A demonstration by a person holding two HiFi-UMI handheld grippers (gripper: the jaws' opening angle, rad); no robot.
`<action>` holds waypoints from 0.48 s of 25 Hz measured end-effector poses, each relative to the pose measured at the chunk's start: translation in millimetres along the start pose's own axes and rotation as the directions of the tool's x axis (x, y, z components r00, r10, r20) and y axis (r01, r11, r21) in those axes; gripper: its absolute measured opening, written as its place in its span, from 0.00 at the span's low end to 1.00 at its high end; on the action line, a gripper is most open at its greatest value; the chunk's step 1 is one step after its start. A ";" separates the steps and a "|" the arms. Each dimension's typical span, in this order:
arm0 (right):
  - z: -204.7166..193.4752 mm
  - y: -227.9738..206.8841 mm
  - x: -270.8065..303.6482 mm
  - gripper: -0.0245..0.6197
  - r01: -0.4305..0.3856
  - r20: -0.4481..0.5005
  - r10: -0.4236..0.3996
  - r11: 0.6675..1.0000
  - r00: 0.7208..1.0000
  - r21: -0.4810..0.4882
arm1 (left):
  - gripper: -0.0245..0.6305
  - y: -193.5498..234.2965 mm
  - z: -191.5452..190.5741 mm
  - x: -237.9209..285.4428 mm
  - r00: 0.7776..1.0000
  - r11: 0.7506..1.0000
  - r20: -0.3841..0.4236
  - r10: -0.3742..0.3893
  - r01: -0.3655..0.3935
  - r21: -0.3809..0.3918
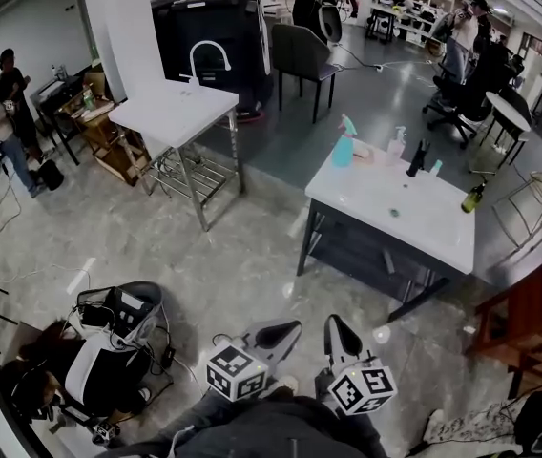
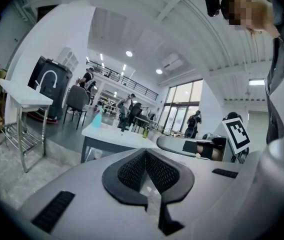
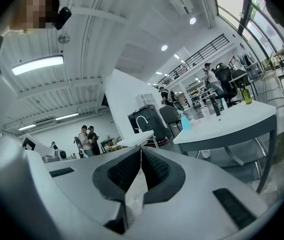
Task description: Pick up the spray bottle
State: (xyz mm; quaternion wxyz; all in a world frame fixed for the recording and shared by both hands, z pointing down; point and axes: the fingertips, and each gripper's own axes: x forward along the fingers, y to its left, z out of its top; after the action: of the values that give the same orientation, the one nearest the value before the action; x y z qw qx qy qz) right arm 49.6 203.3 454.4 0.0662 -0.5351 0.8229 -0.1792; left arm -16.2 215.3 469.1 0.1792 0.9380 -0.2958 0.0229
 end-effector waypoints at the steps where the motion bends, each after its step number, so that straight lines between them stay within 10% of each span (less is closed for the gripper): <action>1: 1.0 -1.2 2.1 0.06 -0.003 0.002 0.003 1.000 1.000 -0.002 | 0.04 2.8 -0.2 1.5 1.000 1.000 -0.002 0.008 -0.008 -0.003; 12: -3.5 -15.0 10.2 0.06 -0.040 -0.012 0.040 0.999 0.999 0.001 | 0.04 21.9 -4.7 21.8 0.998 0.997 0.023 0.061 -0.060 -0.041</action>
State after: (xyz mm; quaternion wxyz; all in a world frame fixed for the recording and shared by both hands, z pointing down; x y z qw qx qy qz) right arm 57.2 189.4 464.0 0.0648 -0.5172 0.8339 -0.1813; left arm -10.3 188.3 483.7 0.1937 0.9250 -0.3267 0.0113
